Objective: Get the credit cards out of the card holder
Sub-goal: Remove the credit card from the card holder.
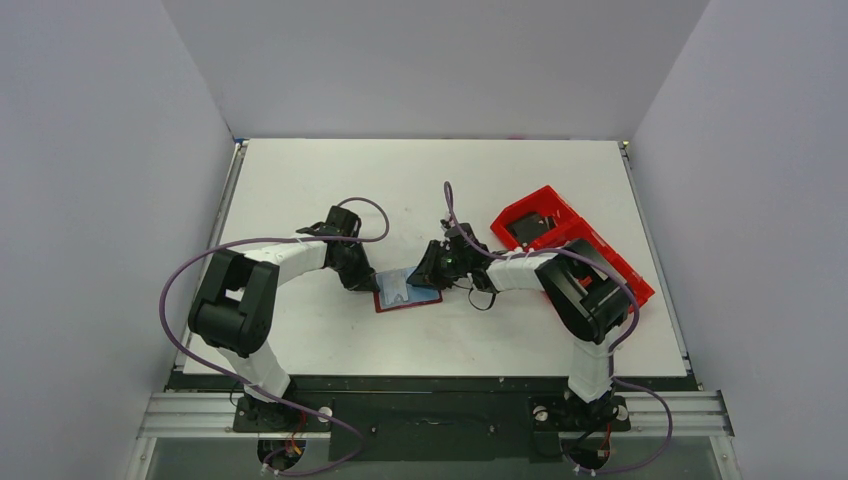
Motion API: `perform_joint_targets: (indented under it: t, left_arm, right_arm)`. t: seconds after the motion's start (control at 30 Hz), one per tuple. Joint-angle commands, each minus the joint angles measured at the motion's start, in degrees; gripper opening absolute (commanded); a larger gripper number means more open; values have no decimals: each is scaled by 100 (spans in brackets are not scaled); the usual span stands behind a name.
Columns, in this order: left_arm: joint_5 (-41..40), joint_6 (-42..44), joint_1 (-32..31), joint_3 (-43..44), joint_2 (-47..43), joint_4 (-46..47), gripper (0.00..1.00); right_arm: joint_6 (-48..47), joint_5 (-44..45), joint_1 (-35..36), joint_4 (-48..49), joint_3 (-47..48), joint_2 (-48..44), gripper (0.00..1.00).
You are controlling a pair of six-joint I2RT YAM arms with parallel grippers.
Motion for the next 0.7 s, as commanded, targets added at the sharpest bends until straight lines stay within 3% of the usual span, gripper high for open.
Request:
perform_joint_targets:
  t: [0.0, 0.67]
  left_arm:
    - [-806, 182, 17, -275, 439, -129, 0]
    - [-778, 184, 0, -216, 470, -128, 0]
  right_arm:
    - [51, -174, 91, 395, 4, -62, 18]
    - [230, -251, 284, 562, 147, 388, 18]
